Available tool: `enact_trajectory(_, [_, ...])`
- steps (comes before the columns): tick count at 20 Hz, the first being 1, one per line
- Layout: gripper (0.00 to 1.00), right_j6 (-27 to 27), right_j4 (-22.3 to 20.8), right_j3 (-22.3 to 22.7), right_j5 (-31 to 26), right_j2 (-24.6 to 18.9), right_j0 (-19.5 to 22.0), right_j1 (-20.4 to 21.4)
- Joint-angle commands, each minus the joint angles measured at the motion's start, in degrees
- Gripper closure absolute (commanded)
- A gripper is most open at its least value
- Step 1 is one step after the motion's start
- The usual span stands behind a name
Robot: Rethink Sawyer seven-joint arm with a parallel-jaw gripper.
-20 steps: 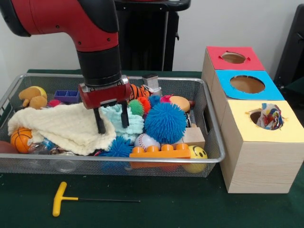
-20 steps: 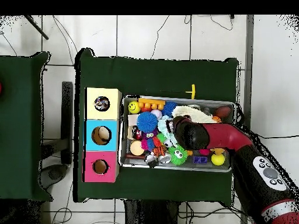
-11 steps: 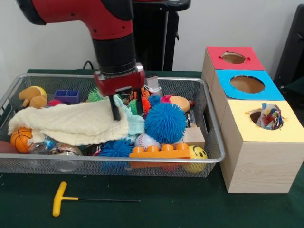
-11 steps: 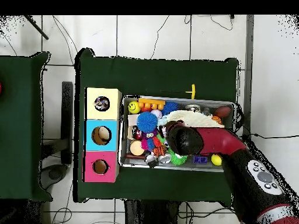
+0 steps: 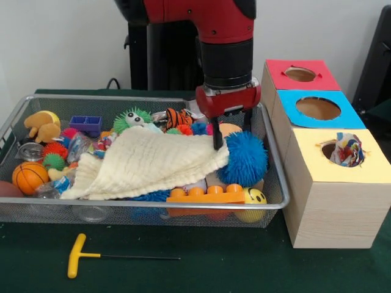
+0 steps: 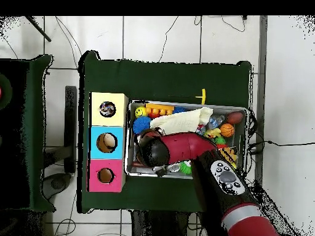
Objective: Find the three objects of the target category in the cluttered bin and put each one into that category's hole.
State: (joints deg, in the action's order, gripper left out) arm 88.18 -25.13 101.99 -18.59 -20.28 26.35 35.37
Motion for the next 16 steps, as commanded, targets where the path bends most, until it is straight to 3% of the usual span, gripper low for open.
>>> enact_trajectory(1, [0.0,1.67,2.72,-4.31,-10.33,2.03,5.49,4.82])
enact_trajectory(9, [0.0,-1.09,3.39,-2.97,-11.99,-2.36,10.18,4.25])
enact_trajectory(16, [0.0,-2.02,4.67,-1.75,-14.77,-4.5,12.28,6.45])
